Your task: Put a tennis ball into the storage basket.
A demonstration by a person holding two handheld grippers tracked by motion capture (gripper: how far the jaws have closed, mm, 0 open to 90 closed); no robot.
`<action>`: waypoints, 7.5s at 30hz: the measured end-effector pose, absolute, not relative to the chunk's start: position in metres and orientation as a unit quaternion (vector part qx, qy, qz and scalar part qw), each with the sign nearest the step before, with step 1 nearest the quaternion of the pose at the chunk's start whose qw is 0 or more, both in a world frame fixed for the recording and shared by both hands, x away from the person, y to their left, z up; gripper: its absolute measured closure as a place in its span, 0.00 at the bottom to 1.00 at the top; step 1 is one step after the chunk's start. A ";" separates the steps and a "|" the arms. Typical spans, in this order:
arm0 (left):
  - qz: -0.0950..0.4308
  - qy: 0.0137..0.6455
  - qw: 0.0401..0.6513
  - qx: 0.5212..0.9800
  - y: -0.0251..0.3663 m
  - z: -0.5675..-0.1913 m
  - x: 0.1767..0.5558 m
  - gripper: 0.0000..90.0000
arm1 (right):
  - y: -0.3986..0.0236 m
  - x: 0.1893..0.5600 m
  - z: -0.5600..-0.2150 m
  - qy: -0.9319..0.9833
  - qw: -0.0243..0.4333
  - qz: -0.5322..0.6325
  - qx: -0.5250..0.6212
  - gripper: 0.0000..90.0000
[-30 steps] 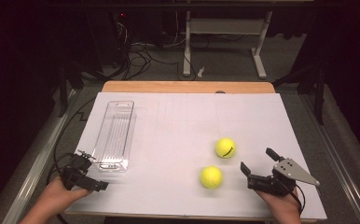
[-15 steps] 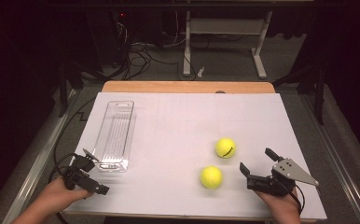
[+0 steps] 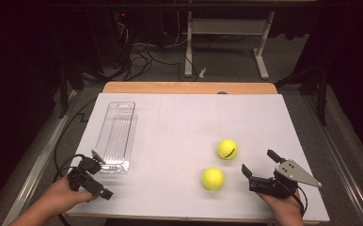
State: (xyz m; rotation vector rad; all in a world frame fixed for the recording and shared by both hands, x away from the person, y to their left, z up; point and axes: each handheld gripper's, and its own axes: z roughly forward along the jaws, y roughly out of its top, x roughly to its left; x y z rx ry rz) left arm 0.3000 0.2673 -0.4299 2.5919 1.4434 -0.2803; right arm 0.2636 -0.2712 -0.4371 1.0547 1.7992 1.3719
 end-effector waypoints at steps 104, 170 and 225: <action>-0.110 0.297 0.101 0.943 0.056 -0.387 0.334 0.01 | -0.272 0.268 -0.442 0.688 0.314 0.511 0.408 0.00; -0.087 0.242 0.202 0.945 -0.033 -0.429 0.336 0.28 | -0.280 0.270 -0.445 0.683 0.309 0.512 0.419 0.00; -0.085 0.307 0.165 0.933 0.059 -0.382 0.337 0.29 | -0.277 0.269 -0.444 0.684 0.308 0.512 0.417 0.00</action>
